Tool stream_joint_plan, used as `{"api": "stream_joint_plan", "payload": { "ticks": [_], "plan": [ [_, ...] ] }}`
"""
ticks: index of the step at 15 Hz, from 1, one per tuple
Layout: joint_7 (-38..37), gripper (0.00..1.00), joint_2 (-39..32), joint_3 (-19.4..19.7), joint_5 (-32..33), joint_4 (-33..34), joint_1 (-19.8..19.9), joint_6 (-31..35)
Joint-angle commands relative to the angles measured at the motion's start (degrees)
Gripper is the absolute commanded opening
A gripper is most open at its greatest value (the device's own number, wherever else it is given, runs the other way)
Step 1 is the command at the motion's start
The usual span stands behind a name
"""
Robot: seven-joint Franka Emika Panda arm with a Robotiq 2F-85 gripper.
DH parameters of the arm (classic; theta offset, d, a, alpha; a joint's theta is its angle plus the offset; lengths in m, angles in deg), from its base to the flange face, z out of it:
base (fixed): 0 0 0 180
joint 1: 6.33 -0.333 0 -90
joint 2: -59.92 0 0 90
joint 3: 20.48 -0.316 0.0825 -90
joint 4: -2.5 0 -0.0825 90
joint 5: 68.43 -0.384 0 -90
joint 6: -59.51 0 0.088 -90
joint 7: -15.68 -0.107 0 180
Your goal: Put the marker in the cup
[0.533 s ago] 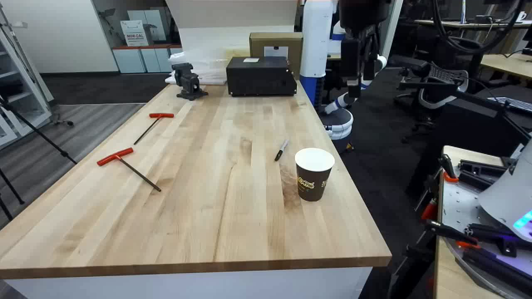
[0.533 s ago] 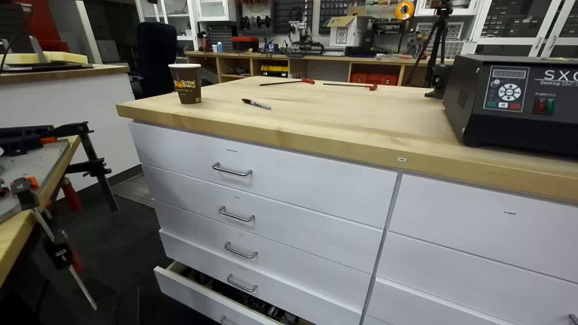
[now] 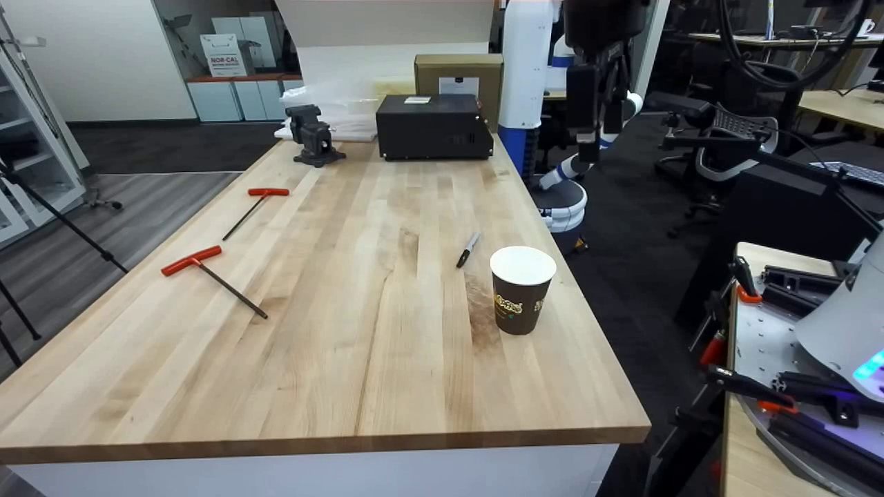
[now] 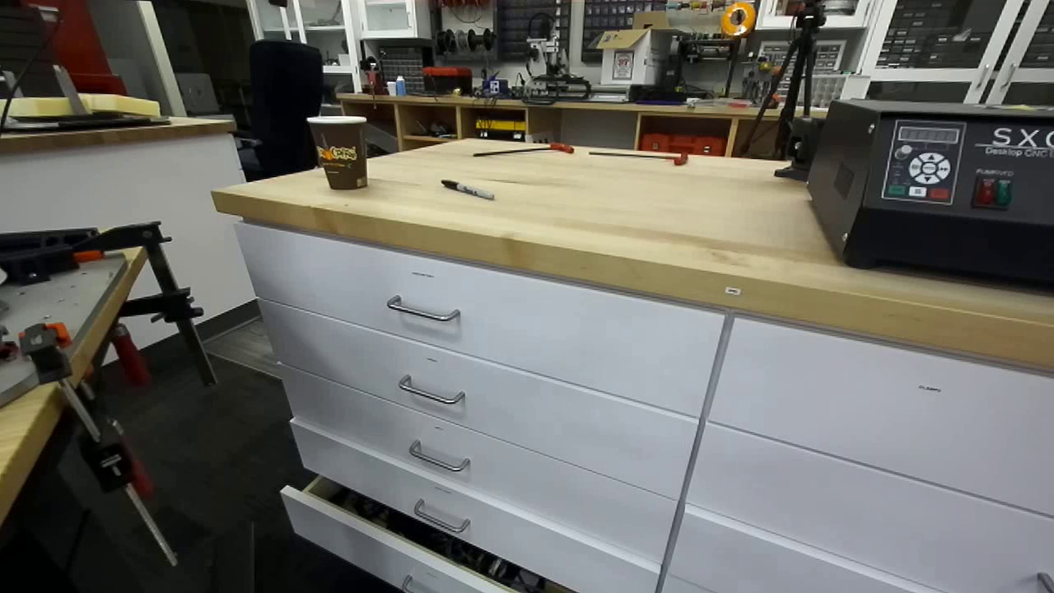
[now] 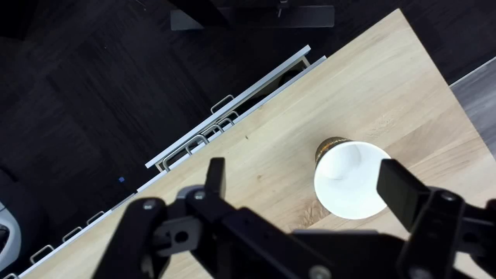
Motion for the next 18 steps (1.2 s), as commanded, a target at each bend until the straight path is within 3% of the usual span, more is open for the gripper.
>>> {"api": "stream_joint_plan", "payload": {
  "ticks": [1, 7, 11, 15, 18],
  "plan": [
    [0.27, 1.0, -0.42, 0.84, 0.04, -0.32, -1.55, 0.12],
    [-0.61, 1.0, -6.63, 0.18, 3.82, -0.6, -2.35, 5.38],
    [6.21, 1.0, -12.0, 2.57, 4.69, 2.13, -2.25, 11.82],
    [17.66, 1.0, -17.07, 7.1, 2.33, 8.0, -0.84, 14.74],
    [32.52, 1.0, -23.71, 10.04, -2.12, 16.58, 0.41, 11.9]
  ]
}}
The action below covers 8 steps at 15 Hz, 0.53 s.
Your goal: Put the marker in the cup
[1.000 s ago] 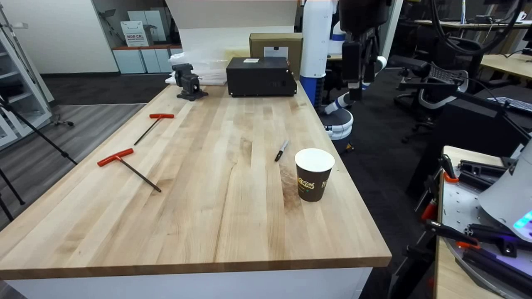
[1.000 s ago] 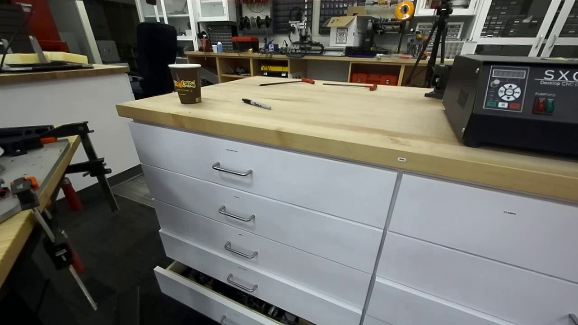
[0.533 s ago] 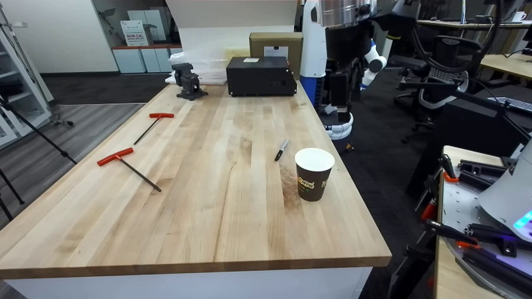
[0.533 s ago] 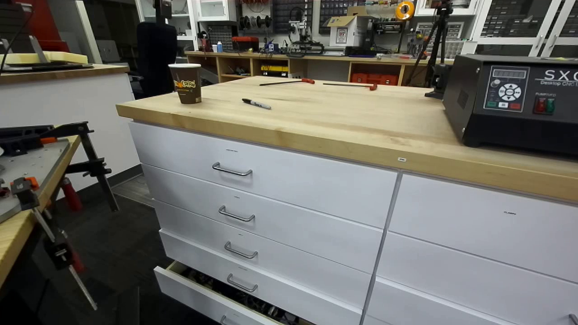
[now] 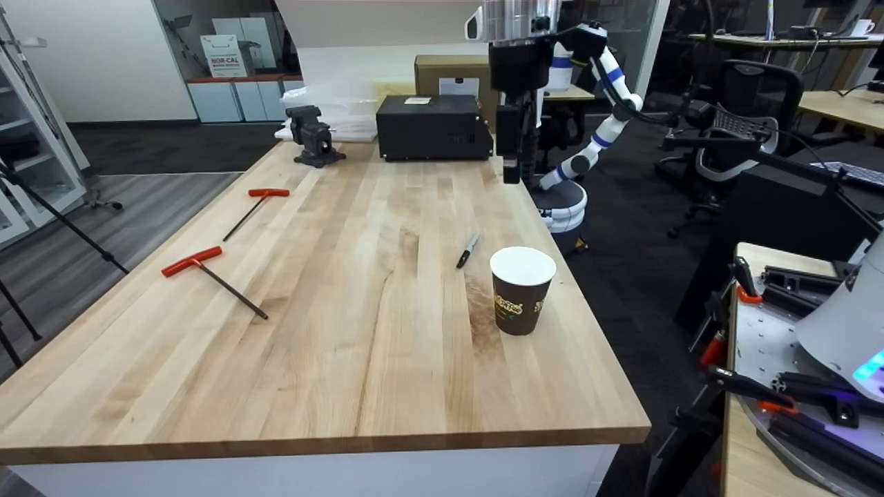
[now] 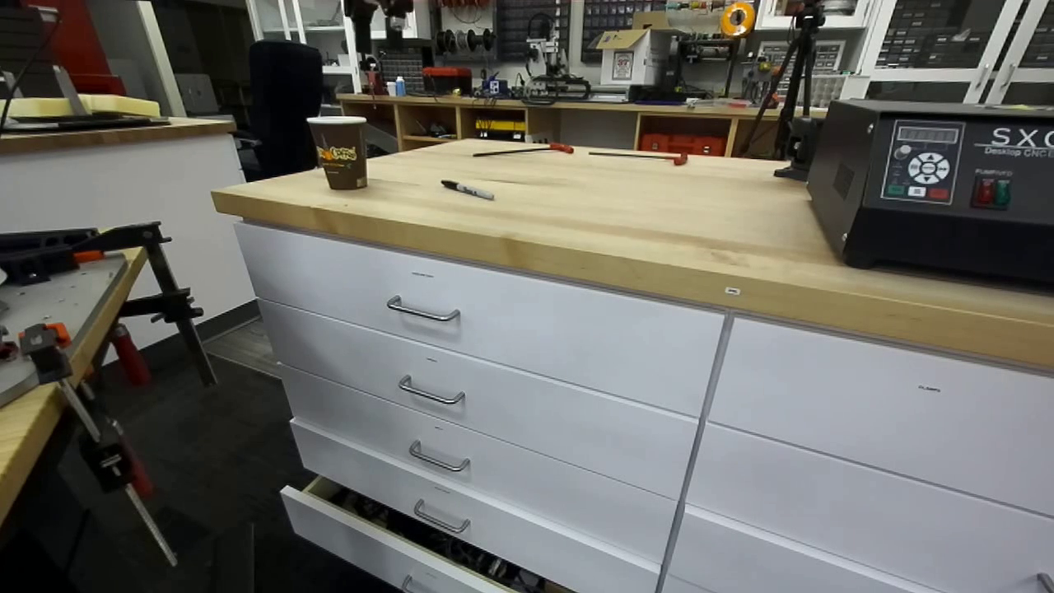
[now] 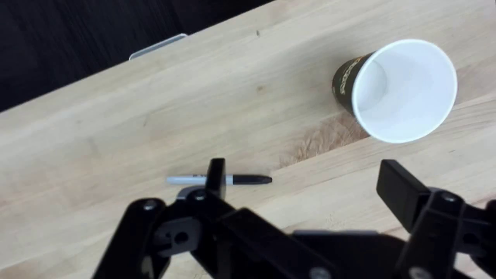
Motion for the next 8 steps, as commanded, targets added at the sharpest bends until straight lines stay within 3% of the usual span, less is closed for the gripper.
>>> {"api": "stream_joint_plan", "payload": {
  "ticks": [1, 5, 8],
  "plan": [
    [15.94, 1.0, -8.63, 2.59, -5.32, 10.79, 1.85, -3.45],
    [31.25, 1.0, -15.0, 2.65, -7.27, 17.62, 4.57, -8.24],
    [38.91, 1.0, -16.68, 1.73, -5.51, 18.5, 5.14, -11.9]
  ]
}}
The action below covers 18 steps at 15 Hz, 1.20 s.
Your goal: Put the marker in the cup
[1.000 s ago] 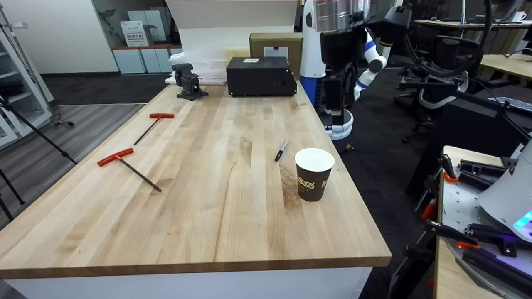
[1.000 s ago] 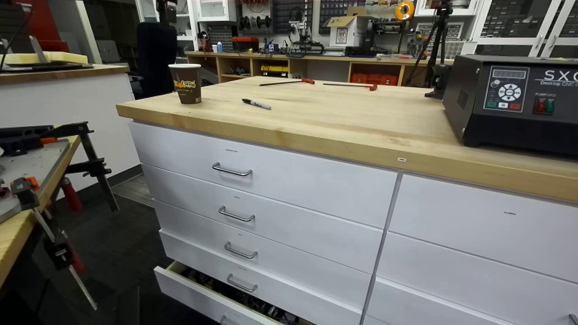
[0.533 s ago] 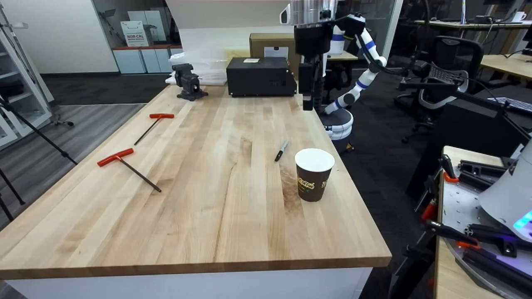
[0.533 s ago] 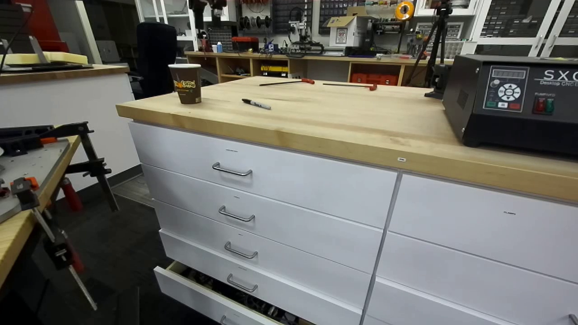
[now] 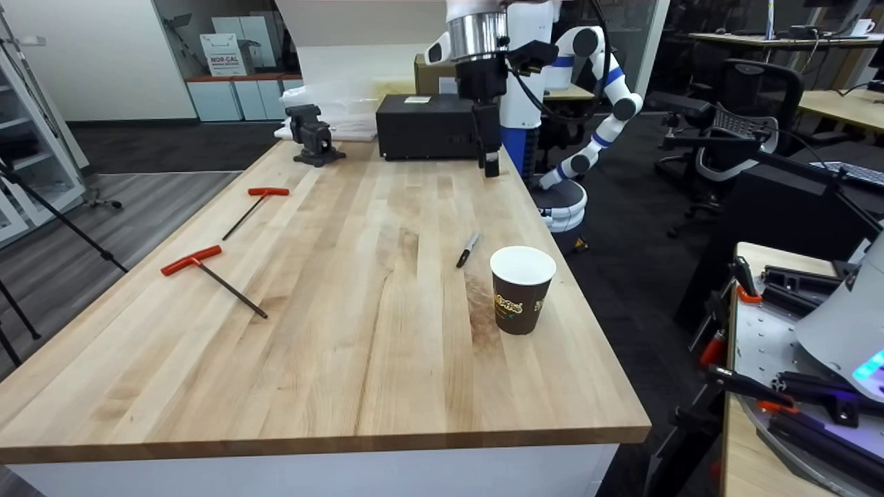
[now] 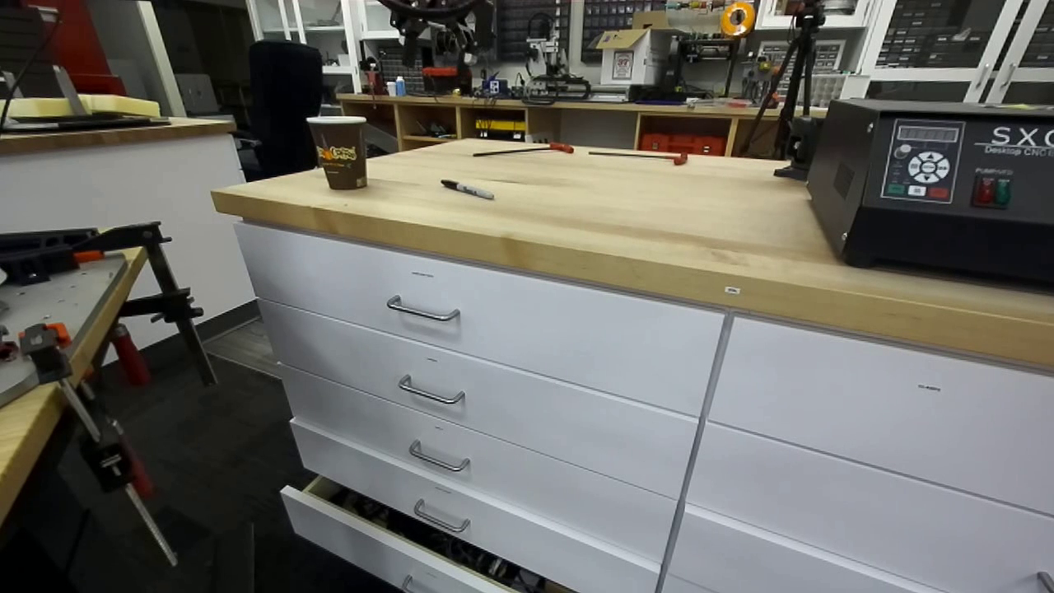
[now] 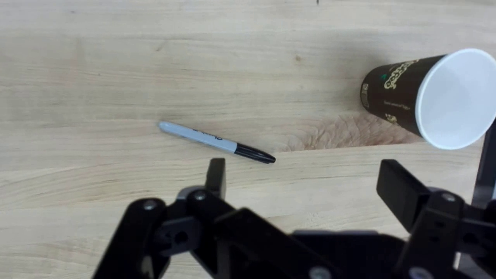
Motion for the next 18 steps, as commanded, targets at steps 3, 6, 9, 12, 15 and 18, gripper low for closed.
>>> {"api": "stream_joint_plan", "payload": {
  "ticks": [3, 6, 9, 12, 15, 18],
  "plan": [
    [12.09, 1.0, 0.1, -2.37, 2.06, -0.82, -0.16, -5.28],
    [14.0, 1.0, 2.93, -3.48, 3.0, -5.83, -1.22, -0.52],
    [15.67, 1.0, 4.84, -4.27, 3.37, -9.78, -1.59, 5.81],
    [18.62, 1.0, 4.27, -3.96, 7.17, -10.65, -1.76, 13.46],
    [17.45, 1.0, 1.96, -4.12, 5.95, -8.21, -1.78, 11.09],
    [19.85, 1.0, 2.72, -4.13, 6.33, -10.5, -1.37, 16.81]
  ]
}}
